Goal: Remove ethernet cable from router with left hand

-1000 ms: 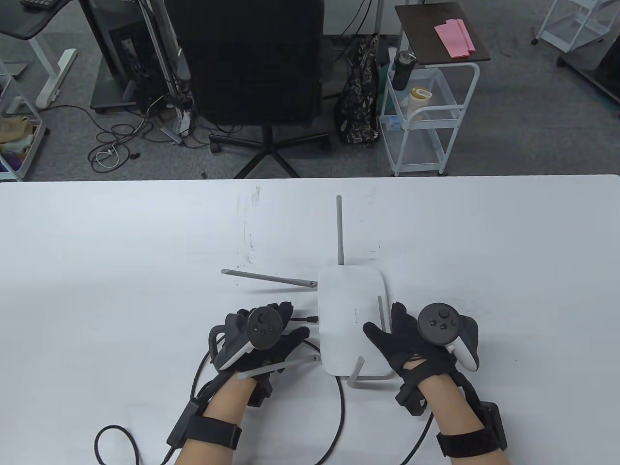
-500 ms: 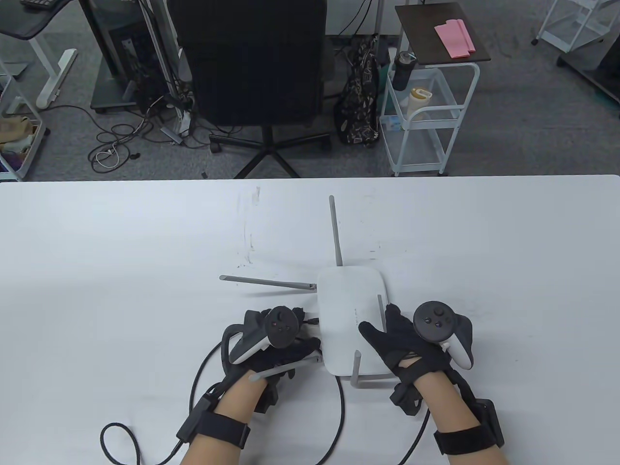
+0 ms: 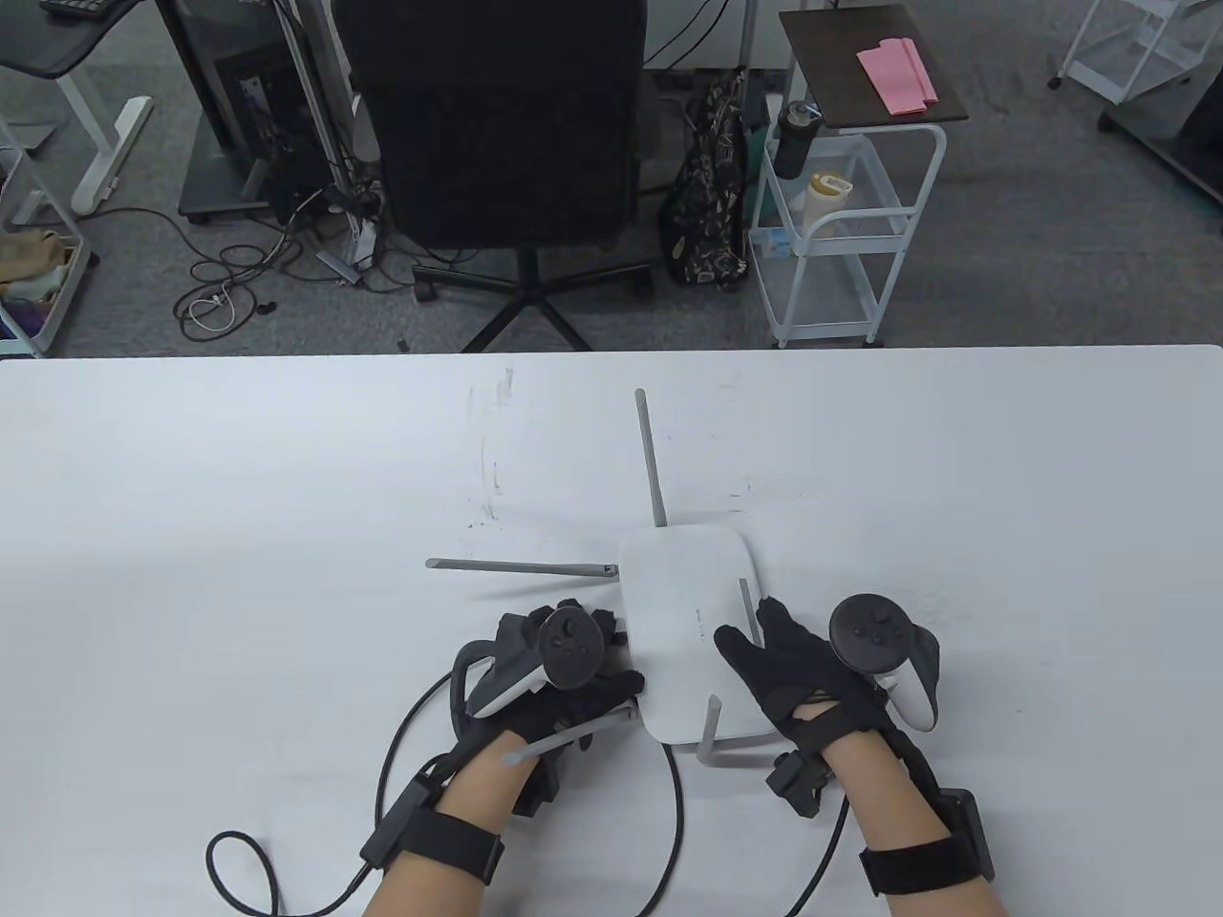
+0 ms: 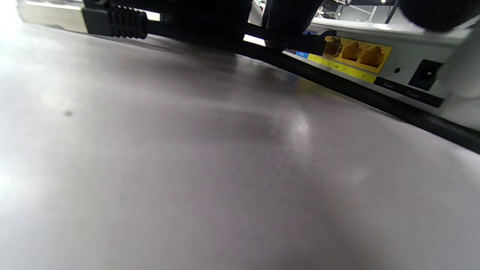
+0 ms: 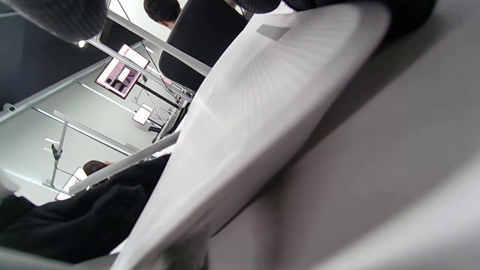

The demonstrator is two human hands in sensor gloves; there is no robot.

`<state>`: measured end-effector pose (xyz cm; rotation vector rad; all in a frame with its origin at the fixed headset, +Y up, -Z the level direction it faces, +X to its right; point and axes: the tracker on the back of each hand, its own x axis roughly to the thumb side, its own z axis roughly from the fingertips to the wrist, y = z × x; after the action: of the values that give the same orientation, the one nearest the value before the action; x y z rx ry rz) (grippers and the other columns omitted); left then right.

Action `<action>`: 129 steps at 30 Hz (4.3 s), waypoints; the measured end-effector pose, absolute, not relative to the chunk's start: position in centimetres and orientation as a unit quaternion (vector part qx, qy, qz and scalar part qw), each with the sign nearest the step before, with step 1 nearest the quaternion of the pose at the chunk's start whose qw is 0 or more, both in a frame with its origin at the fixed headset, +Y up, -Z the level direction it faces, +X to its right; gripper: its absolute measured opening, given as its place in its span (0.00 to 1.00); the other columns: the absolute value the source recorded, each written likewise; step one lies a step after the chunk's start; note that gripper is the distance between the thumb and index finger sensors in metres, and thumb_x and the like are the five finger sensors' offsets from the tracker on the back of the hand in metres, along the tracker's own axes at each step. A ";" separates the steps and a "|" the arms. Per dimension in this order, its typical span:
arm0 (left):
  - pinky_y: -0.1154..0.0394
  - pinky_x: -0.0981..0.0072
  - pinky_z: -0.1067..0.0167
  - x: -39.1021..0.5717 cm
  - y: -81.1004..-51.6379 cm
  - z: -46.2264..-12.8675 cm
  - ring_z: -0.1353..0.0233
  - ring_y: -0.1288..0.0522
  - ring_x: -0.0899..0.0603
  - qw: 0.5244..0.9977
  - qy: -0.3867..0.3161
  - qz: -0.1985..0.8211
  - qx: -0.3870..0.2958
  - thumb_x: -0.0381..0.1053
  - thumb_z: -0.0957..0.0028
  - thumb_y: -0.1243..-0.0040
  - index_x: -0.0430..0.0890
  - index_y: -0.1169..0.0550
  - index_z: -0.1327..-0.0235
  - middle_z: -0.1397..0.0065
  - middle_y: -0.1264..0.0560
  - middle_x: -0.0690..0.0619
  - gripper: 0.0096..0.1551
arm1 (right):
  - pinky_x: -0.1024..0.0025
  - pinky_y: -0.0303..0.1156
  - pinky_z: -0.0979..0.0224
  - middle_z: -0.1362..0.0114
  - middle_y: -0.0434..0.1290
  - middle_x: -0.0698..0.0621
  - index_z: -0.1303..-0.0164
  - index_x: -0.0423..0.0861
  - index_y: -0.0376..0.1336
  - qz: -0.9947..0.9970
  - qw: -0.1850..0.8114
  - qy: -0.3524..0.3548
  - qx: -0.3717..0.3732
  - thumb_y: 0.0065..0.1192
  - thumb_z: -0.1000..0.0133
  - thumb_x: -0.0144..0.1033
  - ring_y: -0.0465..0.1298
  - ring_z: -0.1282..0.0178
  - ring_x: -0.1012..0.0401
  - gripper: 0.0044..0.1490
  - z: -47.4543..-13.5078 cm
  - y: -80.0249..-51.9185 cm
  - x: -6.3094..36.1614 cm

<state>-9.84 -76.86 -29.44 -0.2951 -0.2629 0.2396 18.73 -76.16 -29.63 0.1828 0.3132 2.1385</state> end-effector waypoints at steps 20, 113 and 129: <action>0.54 0.29 0.26 -10.5 -77.5 -29.5 0.16 0.44 0.32 0.957 -0.124 0.202 -0.165 0.76 0.53 0.50 0.44 0.38 0.19 0.14 0.44 0.41 0.55 | 0.37 0.71 0.43 0.23 0.44 0.24 0.20 0.31 0.38 0.745 0.655 0.079 0.104 0.50 0.37 0.66 0.65 0.38 0.25 0.59 -29.5 -76.2 18.4; 0.48 0.34 0.20 -13.9 -71.9 -28.5 0.19 0.30 0.42 0.933 -0.178 0.305 0.063 0.72 0.60 0.46 0.62 0.30 0.24 0.18 0.30 0.54 0.45 | 0.64 0.87 0.59 0.37 0.68 0.29 0.20 0.38 0.34 0.540 0.829 0.142 0.029 0.56 0.35 0.41 0.85 0.54 0.47 0.48 -29.8 -77.4 18.1; 0.27 0.51 0.25 -12.0 -70.8 -26.9 0.25 0.20 0.49 0.959 -0.192 0.047 0.202 0.67 0.58 0.32 0.65 0.31 0.27 0.22 0.28 0.58 0.42 | 0.65 0.87 0.59 0.33 0.60 0.25 0.24 0.30 0.29 0.492 0.855 0.159 0.027 0.52 0.35 0.38 0.84 0.53 0.46 0.50 -29.5 -77.9 17.3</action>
<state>-11.96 -70.78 -26.86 0.4091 -0.3890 0.0945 17.32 -77.91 -29.52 0.0576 0.3350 1.0354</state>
